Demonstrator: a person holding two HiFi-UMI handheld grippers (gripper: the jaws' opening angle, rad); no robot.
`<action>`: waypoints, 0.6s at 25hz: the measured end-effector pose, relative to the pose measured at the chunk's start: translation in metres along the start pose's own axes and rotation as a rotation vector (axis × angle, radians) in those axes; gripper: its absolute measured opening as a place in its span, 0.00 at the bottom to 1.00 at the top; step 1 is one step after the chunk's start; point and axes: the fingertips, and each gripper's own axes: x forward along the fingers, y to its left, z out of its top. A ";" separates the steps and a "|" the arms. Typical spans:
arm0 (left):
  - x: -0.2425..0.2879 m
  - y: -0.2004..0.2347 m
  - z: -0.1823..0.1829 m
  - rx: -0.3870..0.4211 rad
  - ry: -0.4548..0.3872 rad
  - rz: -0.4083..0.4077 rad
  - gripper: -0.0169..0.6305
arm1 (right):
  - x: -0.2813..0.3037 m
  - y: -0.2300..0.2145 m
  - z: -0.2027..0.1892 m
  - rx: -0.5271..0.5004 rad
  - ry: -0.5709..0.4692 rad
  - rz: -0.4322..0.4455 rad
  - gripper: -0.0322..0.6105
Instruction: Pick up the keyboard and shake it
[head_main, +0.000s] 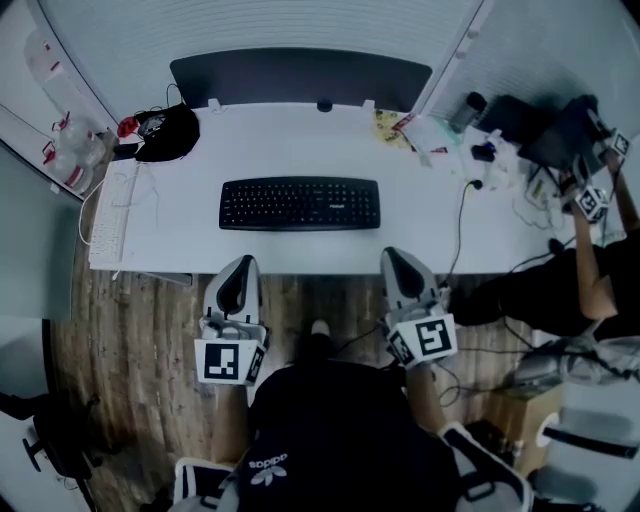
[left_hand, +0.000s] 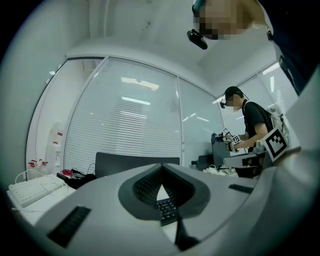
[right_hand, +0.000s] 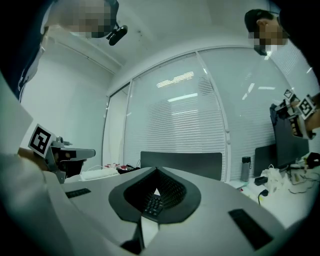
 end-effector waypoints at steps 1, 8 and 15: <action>0.005 0.001 -0.001 0.001 0.003 0.010 0.04 | 0.006 -0.005 0.000 -0.006 0.002 0.009 0.06; 0.032 0.006 -0.012 0.018 0.021 0.066 0.04 | 0.026 -0.037 -0.009 -0.008 0.021 0.023 0.06; 0.048 0.017 -0.020 0.017 0.057 0.078 0.04 | 0.039 -0.053 -0.010 -0.004 0.034 -0.004 0.06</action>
